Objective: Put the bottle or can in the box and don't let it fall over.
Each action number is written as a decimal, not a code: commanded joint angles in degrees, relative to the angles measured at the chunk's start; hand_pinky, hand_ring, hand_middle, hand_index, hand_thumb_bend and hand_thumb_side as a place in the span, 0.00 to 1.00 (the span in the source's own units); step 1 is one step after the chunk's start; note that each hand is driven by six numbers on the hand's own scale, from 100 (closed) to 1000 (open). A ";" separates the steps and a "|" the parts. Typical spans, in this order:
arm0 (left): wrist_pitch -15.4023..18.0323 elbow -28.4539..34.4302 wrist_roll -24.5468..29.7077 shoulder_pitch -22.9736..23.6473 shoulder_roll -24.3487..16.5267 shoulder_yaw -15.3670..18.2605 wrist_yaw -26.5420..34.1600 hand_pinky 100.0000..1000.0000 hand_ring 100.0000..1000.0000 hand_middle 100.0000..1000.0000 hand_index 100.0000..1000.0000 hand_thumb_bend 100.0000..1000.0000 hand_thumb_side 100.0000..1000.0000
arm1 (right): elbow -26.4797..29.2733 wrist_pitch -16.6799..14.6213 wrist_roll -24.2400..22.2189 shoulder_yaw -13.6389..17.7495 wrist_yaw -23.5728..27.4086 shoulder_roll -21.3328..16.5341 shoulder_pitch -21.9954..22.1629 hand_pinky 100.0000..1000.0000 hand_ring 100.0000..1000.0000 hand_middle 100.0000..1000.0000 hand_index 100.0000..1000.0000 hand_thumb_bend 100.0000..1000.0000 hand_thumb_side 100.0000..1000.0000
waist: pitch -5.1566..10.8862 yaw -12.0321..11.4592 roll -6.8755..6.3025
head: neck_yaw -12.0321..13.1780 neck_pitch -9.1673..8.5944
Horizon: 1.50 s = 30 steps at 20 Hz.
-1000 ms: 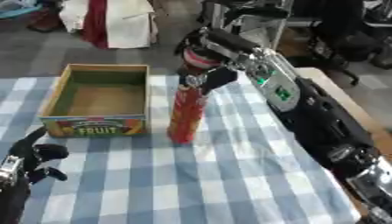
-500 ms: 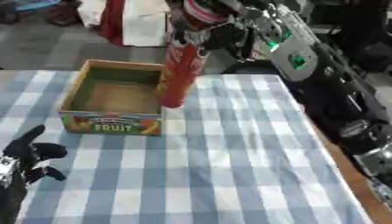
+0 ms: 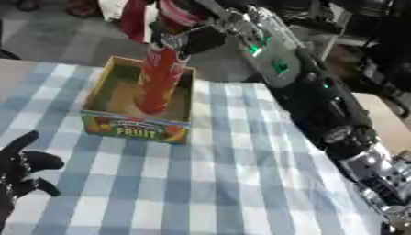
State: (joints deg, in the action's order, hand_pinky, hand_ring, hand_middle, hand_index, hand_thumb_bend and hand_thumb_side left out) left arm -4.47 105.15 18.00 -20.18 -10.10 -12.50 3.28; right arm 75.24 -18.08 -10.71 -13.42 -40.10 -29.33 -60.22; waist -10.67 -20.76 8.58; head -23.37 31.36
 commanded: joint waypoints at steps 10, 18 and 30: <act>-0.24 0.95 0.69 -0.17 0.04 -0.61 -0.14 0.46 0.71 0.61 0.98 0.12 1.00 | 2.56 -3.75 4.86 1.37 -2.98 -1.16 -0.84 1.00 1.00 1.00 1.00 0.00 0.54 | 0.23 1.63 -0.38 | -0.17 -1.38; -0.35 -0.82 -1.84 4.82 0.18 2.21 -0.93 0.46 0.72 0.61 0.98 0.13 1.00 | 19.24 2.11 8.05 3.32 21.26 -4.27 12.73 0.78 0.83 0.94 1.00 0.00 0.25 | 3.65 11.42 -1.64 | 8.49 3.46; 0.79 -2.06 -7.65 11.52 -2.15 7.32 -4.28 0.45 0.72 0.61 0.98 0.12 1.00 | 33.09 5.83 15.94 9.57 35.08 14.74 53.98 0.61 0.66 0.78 0.95 0.00 0.65 | 6.02 24.28 -2.84 | 26.45 8.66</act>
State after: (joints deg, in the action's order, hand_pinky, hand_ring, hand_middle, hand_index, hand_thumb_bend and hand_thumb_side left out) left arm -3.87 102.41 10.86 -8.25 -11.61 -5.73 -0.58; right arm 108.87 -11.88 4.43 -4.40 -5.86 -16.36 -6.06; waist -5.37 3.62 5.86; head 1.73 39.64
